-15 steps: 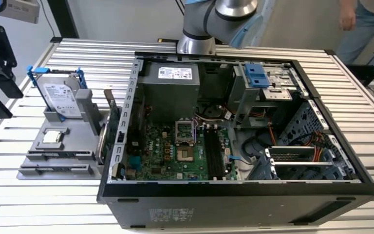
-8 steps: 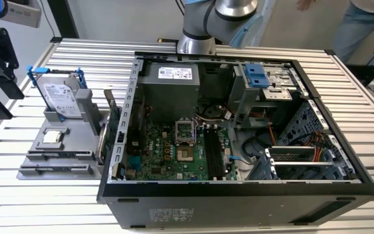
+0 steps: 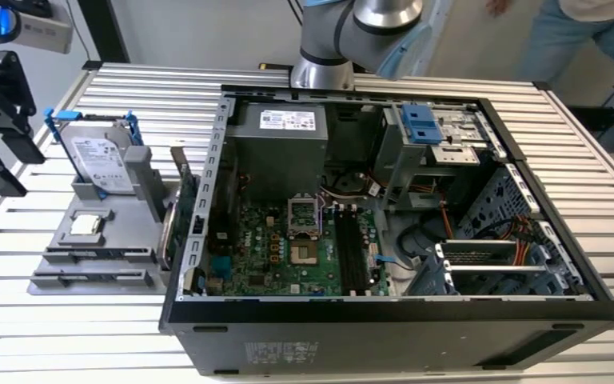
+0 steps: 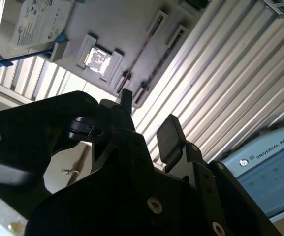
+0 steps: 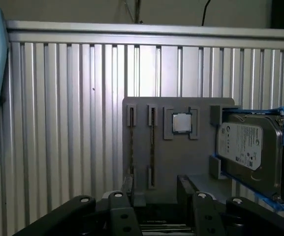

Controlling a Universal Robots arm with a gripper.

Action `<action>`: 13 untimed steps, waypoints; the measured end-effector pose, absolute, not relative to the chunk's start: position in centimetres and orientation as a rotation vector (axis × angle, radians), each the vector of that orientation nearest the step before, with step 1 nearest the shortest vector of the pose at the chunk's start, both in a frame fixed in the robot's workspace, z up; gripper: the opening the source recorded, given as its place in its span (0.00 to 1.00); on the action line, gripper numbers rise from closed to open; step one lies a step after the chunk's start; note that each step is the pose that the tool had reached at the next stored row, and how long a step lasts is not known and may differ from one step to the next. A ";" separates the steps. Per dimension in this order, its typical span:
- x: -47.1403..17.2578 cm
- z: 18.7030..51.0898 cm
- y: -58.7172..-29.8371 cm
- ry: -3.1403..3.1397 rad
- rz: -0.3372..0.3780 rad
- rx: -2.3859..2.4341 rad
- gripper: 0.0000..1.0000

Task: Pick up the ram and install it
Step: 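Pick up the ram and move it above insertion slot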

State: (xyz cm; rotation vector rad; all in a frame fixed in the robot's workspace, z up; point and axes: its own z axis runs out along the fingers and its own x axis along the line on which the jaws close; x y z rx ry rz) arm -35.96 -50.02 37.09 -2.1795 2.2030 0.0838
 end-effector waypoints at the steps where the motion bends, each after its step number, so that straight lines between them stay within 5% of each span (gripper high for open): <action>1: -36.0 37.0 -50.0 2.203 0.084 -2.179 1.00; 13: -35.9 35.6 -50.0 2.221 0.031 -2.197 1.00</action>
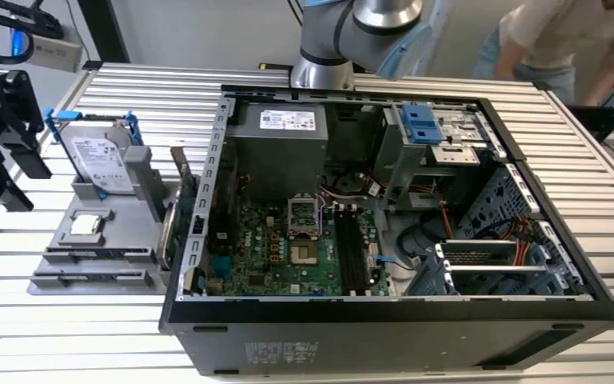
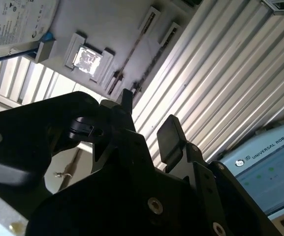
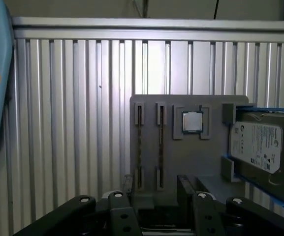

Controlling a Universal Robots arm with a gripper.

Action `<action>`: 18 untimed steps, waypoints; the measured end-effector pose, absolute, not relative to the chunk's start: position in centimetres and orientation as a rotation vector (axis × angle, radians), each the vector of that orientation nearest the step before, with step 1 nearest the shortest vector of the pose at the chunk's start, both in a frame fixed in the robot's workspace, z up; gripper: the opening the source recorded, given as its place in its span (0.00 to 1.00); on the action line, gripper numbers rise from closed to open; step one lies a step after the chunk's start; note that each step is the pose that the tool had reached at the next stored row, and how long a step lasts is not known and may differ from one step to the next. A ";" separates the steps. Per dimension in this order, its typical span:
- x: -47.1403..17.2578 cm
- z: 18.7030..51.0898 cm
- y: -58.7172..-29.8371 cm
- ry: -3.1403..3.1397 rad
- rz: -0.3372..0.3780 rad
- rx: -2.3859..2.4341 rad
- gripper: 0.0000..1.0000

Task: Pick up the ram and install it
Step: 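Pick up the ram and move it above insertion slot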

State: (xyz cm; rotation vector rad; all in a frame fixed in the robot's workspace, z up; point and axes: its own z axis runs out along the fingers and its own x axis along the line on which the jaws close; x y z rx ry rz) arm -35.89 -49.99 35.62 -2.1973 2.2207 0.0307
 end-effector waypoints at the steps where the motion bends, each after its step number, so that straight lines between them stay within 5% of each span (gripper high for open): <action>1: -35.9 35.5 -50.0 2.221 0.030 -2.197 1.00; 18: -35.9 34.0 -50.0 2.219 0.027 -2.196 1.00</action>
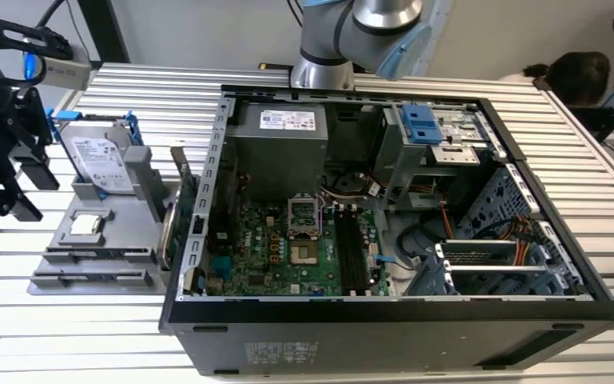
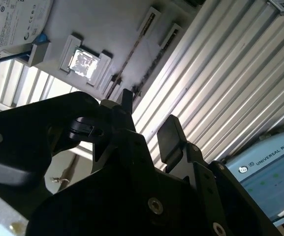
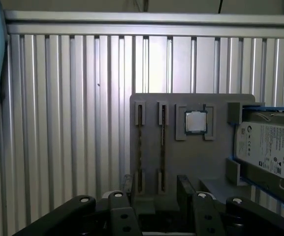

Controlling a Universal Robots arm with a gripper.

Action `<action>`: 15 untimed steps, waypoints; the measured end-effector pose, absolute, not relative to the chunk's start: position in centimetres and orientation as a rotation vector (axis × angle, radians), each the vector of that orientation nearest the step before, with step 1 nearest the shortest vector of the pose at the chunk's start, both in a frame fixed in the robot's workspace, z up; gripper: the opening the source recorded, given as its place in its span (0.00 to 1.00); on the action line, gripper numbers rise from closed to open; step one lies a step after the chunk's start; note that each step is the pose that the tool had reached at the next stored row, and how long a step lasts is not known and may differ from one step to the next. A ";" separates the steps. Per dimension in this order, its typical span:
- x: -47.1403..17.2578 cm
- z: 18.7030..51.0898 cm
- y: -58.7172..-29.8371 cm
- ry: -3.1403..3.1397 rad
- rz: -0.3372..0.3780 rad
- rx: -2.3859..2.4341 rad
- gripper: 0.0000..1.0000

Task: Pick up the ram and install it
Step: 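Pick up the ram and move it above insertion slot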

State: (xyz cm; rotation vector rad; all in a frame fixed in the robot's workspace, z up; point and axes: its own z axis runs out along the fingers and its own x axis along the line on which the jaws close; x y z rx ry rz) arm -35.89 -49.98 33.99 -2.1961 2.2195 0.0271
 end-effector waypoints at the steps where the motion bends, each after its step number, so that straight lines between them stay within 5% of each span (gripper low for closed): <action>1: -35.9 33.9 -50.0 2.219 0.027 -2.196 1.00; 15: -35.9 31.9 -50.0 2.221 0.024 -2.197 1.00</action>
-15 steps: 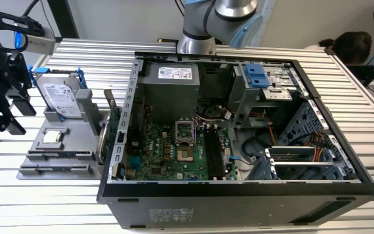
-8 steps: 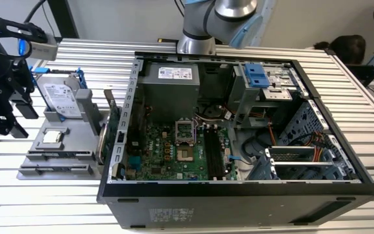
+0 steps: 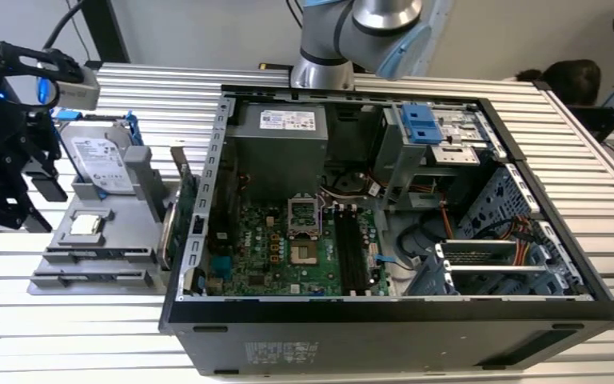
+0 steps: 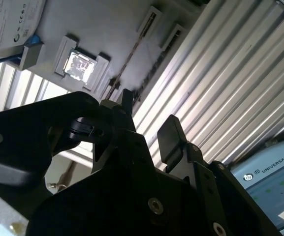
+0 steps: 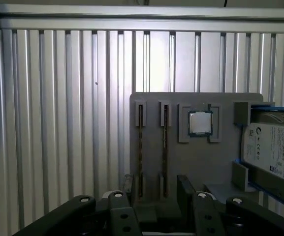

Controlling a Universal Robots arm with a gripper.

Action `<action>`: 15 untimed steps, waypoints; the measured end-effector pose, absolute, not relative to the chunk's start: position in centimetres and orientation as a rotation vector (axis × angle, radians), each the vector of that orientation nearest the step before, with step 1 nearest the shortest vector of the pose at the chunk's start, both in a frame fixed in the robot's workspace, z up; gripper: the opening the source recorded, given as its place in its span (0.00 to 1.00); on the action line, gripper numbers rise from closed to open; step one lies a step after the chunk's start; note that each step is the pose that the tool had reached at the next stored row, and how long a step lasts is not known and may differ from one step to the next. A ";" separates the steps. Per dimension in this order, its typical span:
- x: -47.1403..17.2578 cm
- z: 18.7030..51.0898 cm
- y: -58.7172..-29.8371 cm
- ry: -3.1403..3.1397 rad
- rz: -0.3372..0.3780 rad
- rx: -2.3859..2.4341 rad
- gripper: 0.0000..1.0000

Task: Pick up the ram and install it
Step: 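Pick up the ram and move it above insertion slot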

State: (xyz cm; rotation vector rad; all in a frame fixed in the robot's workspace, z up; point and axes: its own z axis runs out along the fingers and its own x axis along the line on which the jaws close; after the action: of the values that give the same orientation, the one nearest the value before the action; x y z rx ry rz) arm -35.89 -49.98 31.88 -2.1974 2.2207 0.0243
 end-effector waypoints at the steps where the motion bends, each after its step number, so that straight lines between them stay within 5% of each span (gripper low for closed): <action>1: -35.9 31.8 -50.0 2.221 0.024 -2.198 1.00; 15: -35.9 29.6 -50.0 2.208 0.024 -2.210 1.00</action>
State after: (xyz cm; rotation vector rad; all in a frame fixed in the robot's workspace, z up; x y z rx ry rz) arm -35.89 -49.98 29.56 -2.2101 2.2083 0.0245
